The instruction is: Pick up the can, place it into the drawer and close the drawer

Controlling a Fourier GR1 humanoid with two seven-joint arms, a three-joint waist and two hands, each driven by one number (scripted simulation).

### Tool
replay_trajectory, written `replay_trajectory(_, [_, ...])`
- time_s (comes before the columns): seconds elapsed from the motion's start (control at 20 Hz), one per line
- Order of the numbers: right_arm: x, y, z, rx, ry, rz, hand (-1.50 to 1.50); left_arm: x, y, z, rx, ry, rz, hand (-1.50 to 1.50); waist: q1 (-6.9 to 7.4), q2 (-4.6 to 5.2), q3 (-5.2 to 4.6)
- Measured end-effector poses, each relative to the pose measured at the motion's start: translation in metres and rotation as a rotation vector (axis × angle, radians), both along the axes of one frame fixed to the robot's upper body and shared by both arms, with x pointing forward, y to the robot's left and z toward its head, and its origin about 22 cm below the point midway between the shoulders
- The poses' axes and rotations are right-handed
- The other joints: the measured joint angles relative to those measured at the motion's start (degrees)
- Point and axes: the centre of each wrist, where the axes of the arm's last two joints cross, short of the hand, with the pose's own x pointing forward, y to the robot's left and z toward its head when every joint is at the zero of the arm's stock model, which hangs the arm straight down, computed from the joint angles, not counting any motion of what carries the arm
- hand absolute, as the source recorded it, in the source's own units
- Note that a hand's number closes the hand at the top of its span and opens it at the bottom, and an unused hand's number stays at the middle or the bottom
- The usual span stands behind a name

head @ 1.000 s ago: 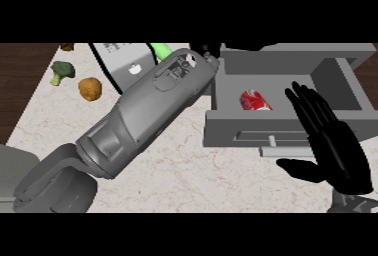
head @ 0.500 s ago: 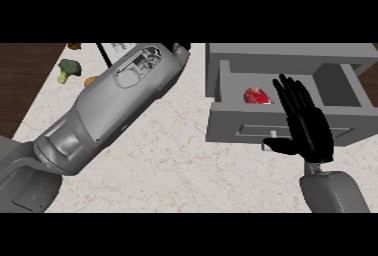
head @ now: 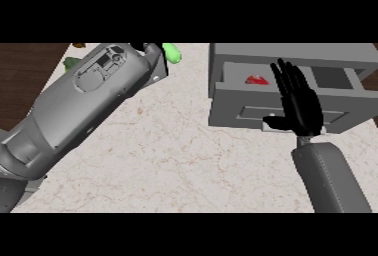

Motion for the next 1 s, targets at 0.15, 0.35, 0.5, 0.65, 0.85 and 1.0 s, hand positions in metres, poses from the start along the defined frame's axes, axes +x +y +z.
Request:
replay_trajectory(0.15, [0.011, 0.000, -0.004, -0.023, -0.029, -0.022, -1.50, -0.003, 0.013, -0.002, -0.001, 0.011, 0.000, -1.50, 0.18, -0.03, -0.12])
replay_trajectory(0.35, [0.030, -0.002, -0.005, -0.027, -0.068, -0.056, -1.50, -0.007, 0.027, -0.002, -0.002, 0.027, -0.009, -1.50, 0.64, 0.34, 0.03])
replay_trajectory(0.5, [0.043, 0.000, -0.002, -0.021, -0.085, -0.079, -1.50, -0.013, 0.036, -0.010, 0.006, 0.035, -0.005, -1.50, 0.75, 0.56, 0.27])
replay_trajectory(0.65, [0.057, -0.001, 0.002, -0.020, -0.090, -0.094, -1.50, -0.019, 0.044, -0.013, 0.011, 0.042, -0.007, -1.50, 0.92, 0.89, 0.52])
replay_trajectory(0.85, [0.073, 0.004, 0.008, -0.013, -0.098, -0.115, -1.50, -0.029, 0.048, -0.028, 0.012, 0.050, -0.011, -1.50, 1.05, 1.41, 0.77])
replay_trajectory(1.0, [0.081, 0.010, 0.011, -0.006, -0.098, -0.127, -1.50, -0.034, 0.055, -0.034, 0.016, 0.054, -0.010, -1.50, 1.14, 1.63, 1.01])
